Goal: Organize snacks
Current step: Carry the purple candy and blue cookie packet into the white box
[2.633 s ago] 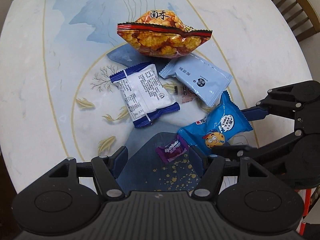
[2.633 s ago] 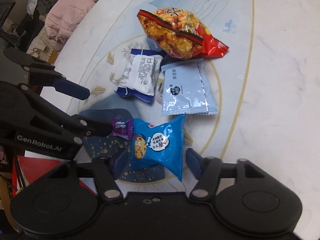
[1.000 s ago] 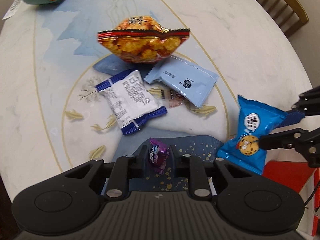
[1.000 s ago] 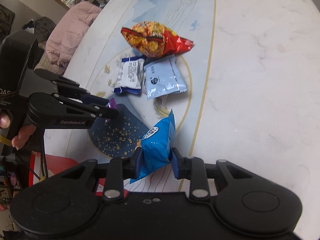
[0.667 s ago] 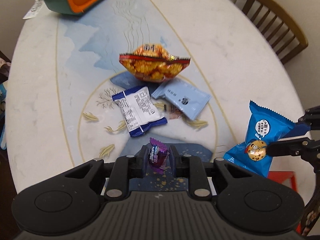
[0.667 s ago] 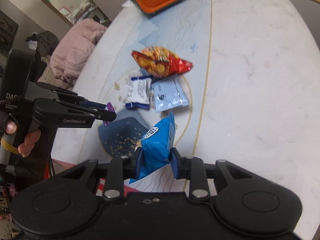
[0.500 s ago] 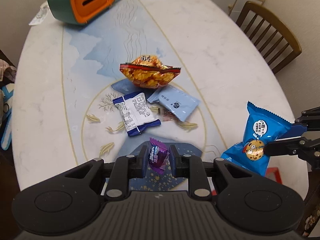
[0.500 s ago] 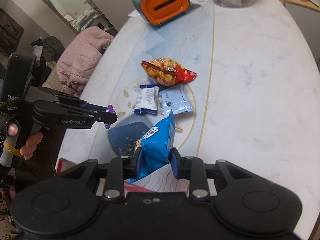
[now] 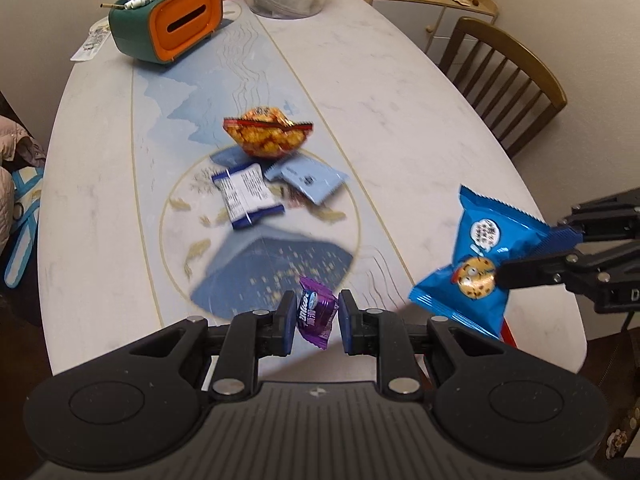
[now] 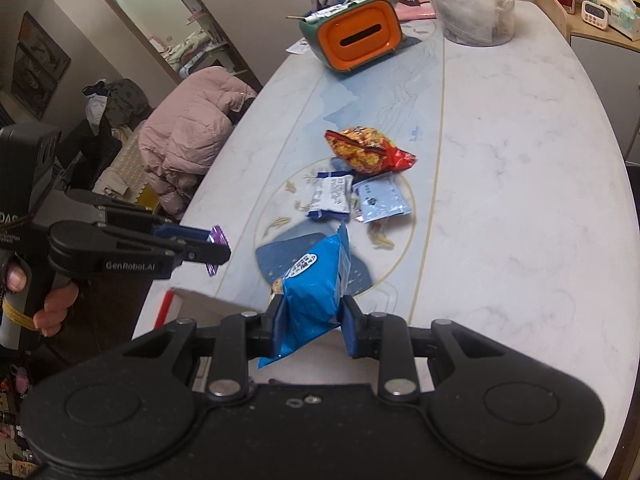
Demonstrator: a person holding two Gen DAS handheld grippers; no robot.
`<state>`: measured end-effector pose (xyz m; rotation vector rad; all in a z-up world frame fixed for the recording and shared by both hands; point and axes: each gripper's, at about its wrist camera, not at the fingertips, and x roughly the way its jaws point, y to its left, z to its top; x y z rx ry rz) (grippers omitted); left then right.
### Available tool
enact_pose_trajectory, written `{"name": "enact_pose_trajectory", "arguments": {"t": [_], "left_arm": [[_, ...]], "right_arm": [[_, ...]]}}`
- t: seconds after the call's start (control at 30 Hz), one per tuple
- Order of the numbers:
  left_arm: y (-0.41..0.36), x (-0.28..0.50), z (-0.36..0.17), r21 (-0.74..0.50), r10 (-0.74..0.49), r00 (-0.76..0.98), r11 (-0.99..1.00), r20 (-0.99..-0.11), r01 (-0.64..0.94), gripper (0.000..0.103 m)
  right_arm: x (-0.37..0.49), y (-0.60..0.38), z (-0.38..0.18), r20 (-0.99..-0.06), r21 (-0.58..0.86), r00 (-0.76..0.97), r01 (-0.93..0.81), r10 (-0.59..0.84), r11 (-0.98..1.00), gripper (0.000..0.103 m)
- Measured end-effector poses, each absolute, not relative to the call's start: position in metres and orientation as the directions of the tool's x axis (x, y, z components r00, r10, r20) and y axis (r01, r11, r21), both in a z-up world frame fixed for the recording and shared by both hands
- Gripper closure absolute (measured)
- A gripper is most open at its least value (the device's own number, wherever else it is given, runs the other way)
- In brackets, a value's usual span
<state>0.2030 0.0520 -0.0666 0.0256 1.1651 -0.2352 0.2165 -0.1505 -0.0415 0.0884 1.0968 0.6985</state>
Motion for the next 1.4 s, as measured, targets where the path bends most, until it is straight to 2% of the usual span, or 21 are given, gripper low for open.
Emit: {"name": "enact_pose_trajectory", "arguments": {"t": [0.63,0.93,1.4], "left_arm": [[0.041,0.108,-0.118,-0.143,-0.189,0.232,0.969,-0.954,0.2,0.082],[0.031,0.087,-0.154,-0.135,-0.162,0.133,0.972,-0.978,0.191,0.082],[0.022,0.078,-0.19,-0.109,-0.12,0.052,0.979,-0.991,0.17,0.082]], "right_arm": [[0.135,-0.132,-0.084,-0.846,0.368,0.17,-0.501,0.506,0.784,0.076],[0.104,-0.12,-0.112,-0.88,0.342,0.114,-0.522,0.461,0.782,0.076],[0.09,-0.124,-0.127,-0.888,0.355,0.078,-0.512,0.454,0.782,0.076]]}}
